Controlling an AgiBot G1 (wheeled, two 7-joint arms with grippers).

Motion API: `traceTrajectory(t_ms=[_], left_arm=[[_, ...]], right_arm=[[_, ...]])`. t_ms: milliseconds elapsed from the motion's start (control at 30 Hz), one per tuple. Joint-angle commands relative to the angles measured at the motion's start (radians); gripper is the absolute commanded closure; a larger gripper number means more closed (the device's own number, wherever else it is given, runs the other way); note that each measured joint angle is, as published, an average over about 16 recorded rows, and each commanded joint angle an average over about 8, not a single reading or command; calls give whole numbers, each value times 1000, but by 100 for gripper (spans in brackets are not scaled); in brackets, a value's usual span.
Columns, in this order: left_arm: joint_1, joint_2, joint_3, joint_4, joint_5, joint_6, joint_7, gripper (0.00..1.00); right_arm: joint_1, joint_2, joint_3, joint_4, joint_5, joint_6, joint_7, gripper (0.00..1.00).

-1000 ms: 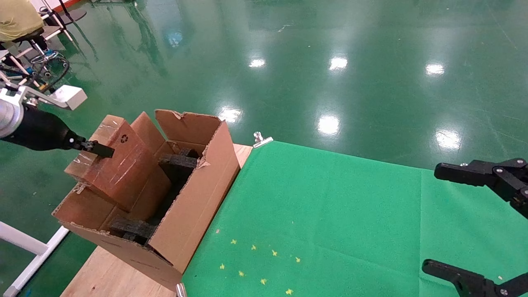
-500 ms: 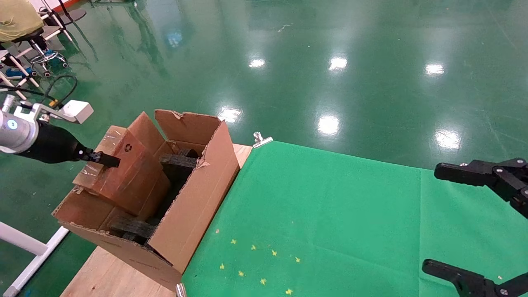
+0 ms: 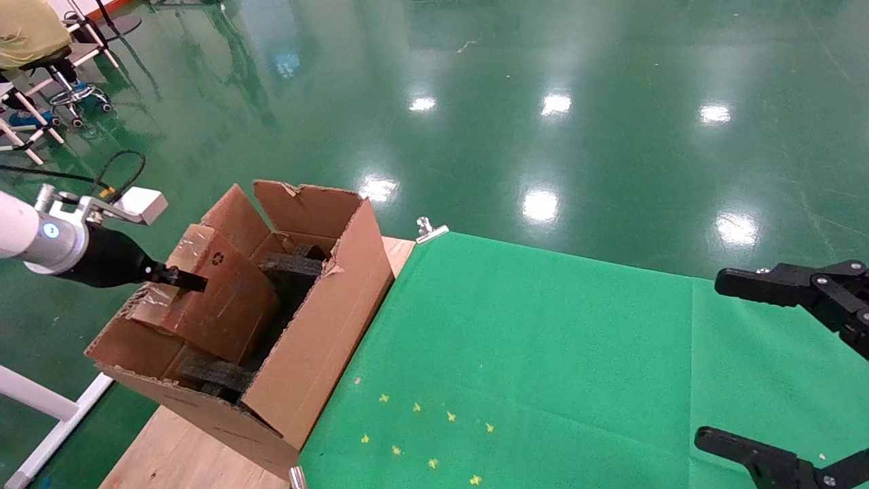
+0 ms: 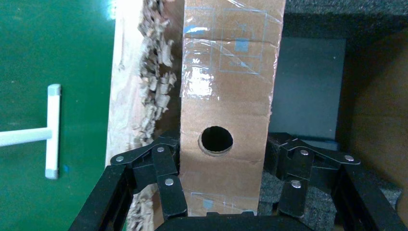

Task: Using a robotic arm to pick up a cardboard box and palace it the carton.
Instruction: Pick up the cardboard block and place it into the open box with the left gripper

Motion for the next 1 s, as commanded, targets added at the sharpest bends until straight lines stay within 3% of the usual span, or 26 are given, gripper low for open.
traceTrajectory(t_ms=[33,1000], left_arm=[[15,2,-4,0,-5,-9,-1,100],[189,35,-46,-2,-66,-132,-17,100]], right_arm=[[0,0,0,0,0,0,0,0],[0,0,-1,0,0,0,0,0]])
